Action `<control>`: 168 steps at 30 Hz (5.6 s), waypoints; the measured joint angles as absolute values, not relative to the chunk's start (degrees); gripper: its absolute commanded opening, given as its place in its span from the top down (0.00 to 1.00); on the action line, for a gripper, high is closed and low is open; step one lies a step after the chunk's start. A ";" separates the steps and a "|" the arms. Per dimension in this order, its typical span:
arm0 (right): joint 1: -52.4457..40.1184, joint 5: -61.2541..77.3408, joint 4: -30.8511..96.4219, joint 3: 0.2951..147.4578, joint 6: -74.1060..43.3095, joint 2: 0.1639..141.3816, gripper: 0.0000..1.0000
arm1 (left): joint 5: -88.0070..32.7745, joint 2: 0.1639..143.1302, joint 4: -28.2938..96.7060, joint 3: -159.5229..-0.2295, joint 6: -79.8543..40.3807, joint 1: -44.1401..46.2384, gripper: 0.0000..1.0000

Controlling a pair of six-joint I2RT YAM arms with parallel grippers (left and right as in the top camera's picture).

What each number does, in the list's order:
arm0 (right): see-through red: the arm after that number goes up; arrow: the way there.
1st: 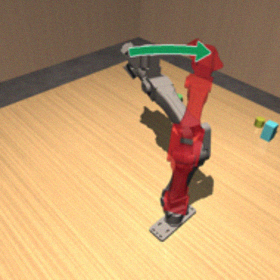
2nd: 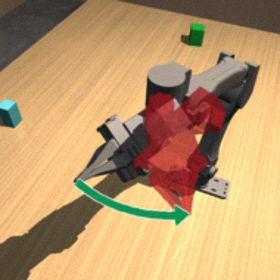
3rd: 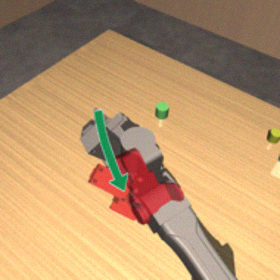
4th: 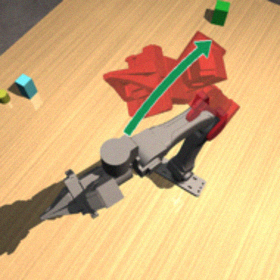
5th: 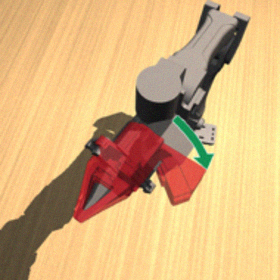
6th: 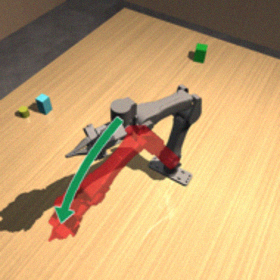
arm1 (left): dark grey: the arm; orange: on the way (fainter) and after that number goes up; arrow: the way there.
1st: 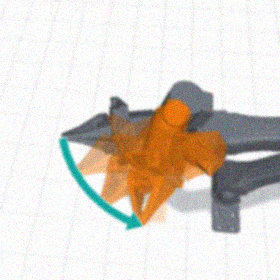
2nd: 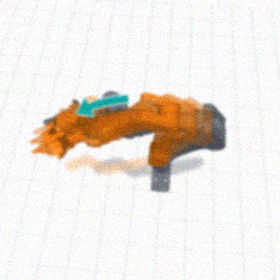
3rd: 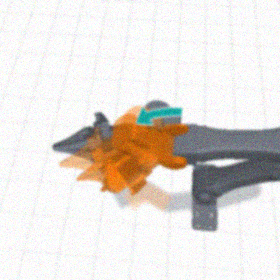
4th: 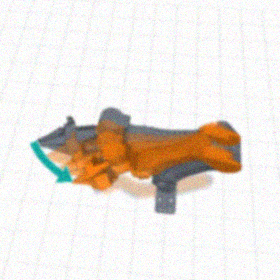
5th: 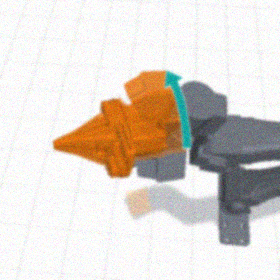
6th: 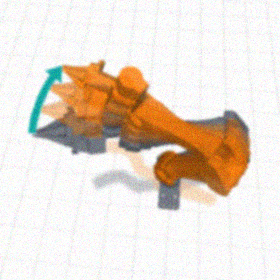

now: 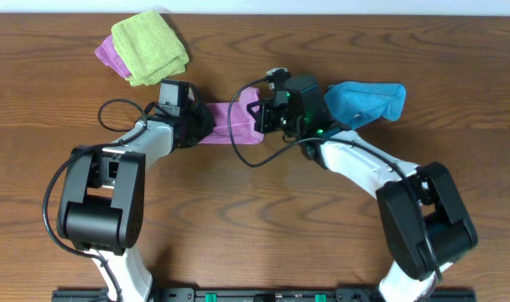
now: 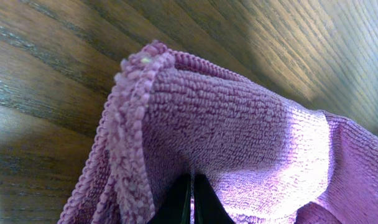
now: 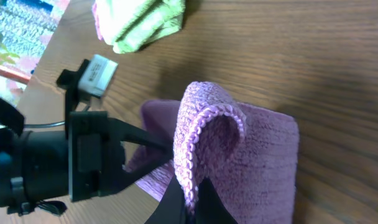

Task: Fold the cloth
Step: 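Fold the strip's right end with the right gripper toward the left gripper, then release the folded cloth and retract the right gripper to the bottom right, then grasp the folded purple cloth with the left gripper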

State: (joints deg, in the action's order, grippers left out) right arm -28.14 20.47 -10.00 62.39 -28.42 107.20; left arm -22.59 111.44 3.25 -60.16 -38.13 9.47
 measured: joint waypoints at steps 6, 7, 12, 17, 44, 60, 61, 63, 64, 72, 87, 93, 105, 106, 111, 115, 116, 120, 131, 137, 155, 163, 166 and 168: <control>-29.52 18.85 -8.99 67.88 -28.51 109.27 0.99 | -22.68 111.44 7.31 -61.91 -36.27 9.47 0.94; -29.63 18.68 -8.43 69.10 -28.51 110.00 0.99 | -22.68 111.42 8.16 -62.28 -35.83 9.47 0.94; -30.24 18.09 -6.50 72.18 -28.51 112.60 0.99 | -22.31 110.04 12.38 -63.59 -33.32 9.08 0.94; -31.70 16.69 -6.42 72.23 -28.51 113.10 0.99 | -22.02 106.78 15.97 -64.77 -31.59 7.25 0.94; -37.80 14.06 -9.21 78.26 -29.10 121.97 0.99 | -19.07 89.78 28.18 -65.08 -24.53 -2.26 0.94; -39.05 14.52 -9.63 78.81 -29.58 122.43 0.47 | -18.41 89.78 29.43 -65.08 -23.70 -2.96 0.94; -39.22 14.79 -9.65 78.81 -29.58 122.43 0.47 | -18.39 89.78 29.43 -65.08 -23.70 -2.96 0.94; -39.75 15.31 -9.67 78.81 -29.58 122.43 0.47 | -18.17 89.78 29.43 -65.08 -23.70 -2.96 0.94; -39.97 15.51 -9.72 78.81 -29.58 122.43 0.47 | -18.11 89.78 29.43 -65.08 -23.70 -2.96 0.94; -40.84 17.80 -10.76 78.81 -29.58 122.43 0.47 | -18.00 89.78 29.43 -65.08 -23.70 -3.18 0.94; -40.84 17.17 -14.92 79.05 -31.29 126.21 0.53 | -17.96 85.84 30.06 -65.08 -22.76 -6.31 0.77; -40.84 19.92 -16.01 79.35 -33.12 130.17 0.36 | -17.91 82.00 30.06 -65.08 -22.24 -7.44 0.60; -38.50 26.13 -7.18 81.60 -28.47 122.58 0.01 | -17.82 79.50 33.89 -65.08 -22.09 -8.93 0.05; -37.89 25.69 -5.45 81.65 -27.53 120.95 0.01 | -17.82 79.09 34.59 -65.10 -22.06 -9.15 0.05; -34.74 24.51 5.93 81.91 -22.70 112.84 0.01 | -18.81 77.56 38.70 -65.41 -22.04 -10.15 0.05; -31.51 23.92 19.68 82.13 -15.64 106.50 0.01 | -21.06 77.43 41.32 -65.49 -22.04 -10.35 0.05; -30.61 23.46 23.73 82.41 -13.63 105.03 0.01 | -21.52 77.41 41.85 -65.52 -22.04 -10.35 0.05; -27.51 19.92 38.63 81.54 -5.08 97.82 0.01 | -23.66 77.38 42.68 -65.52 -22.39 -10.35 0.04; -19.88 16.58 36.53 49.30 -0.25 65.21 0.01 | -30.70 78.76 36.69 -57.69 -27.03 -10.35 0.04; -16.47 15.05 36.36 33.12 -6.57 41.36 0.01 | -36.42 79.79 26.35 -46.92 -32.45 -10.33 0.05; -15.38 8.91 39.62 28.84 -15.81 29.19 0.01 | -38.83 94.28 -3.05 -39.75 -47.20 -2.83 0.05; -15.38 8.91 39.62 28.82 -15.94 29.19 0.01 | -39.13 99.33 -13.54 -40.03 -52.84 -0.30 0.04; -15.38 8.88 39.62 28.82 -15.94 29.19 0.01 | -38.63 100.86 -16.45 -40.58 -54.48 1.28 0.02; -15.40 8.88 39.62 28.82 -15.94 29.19 0.01 | -38.04 101.73 -18.06 -41.01 -55.24 2.24 0.28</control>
State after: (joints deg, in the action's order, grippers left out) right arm -15.40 8.88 39.62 28.82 -15.94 29.19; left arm -38.04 101.73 -18.06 -41.01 -55.24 2.24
